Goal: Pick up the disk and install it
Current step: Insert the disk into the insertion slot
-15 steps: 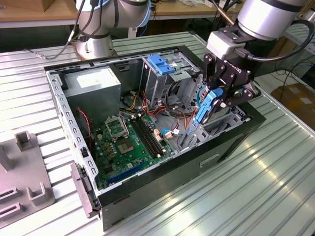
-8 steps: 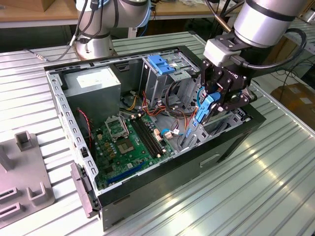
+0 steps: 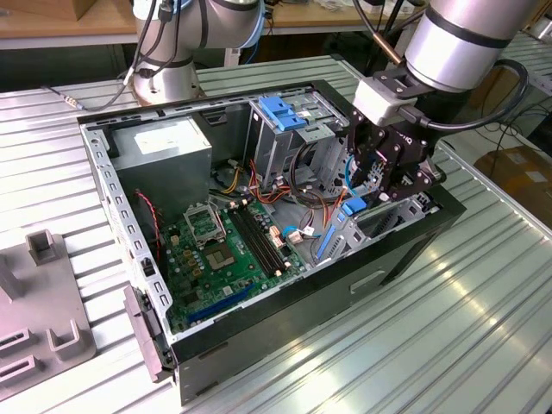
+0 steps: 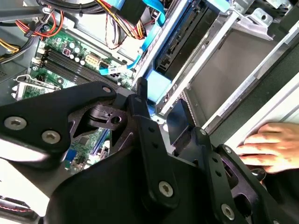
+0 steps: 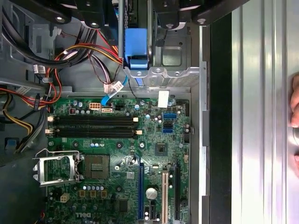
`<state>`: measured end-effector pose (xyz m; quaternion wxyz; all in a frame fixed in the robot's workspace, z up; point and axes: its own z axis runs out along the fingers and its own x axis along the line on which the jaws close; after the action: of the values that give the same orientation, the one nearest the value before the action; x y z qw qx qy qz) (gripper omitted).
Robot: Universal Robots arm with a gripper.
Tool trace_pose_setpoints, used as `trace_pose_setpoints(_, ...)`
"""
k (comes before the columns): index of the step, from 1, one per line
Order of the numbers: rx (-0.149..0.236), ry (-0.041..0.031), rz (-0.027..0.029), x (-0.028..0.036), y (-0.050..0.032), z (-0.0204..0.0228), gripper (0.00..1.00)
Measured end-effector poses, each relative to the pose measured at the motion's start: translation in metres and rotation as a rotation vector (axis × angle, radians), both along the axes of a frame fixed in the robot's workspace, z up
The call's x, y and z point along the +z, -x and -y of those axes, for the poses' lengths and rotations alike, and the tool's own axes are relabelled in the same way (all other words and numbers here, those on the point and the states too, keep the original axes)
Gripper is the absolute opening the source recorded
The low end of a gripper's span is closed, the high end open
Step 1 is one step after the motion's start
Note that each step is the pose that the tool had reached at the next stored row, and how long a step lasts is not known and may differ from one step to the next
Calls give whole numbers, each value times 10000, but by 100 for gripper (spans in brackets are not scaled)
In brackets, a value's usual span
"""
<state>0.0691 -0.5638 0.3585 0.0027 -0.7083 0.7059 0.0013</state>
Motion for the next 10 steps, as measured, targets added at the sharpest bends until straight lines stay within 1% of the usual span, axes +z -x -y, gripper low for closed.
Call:
trace_pose_setpoints(3,0,-1,0,-1,0,0,43)
trace_pose_setpoints(5,0,-1,0,-1,0,0,30)
trace_pose_setpoints(6,0,-1,0,-1,0,0,30)
trace_pose_setpoints(9,0,-1,0,-1,0,0,12)
trace_pose_setpoints(10,0,-1,0,-1,0,0,10)
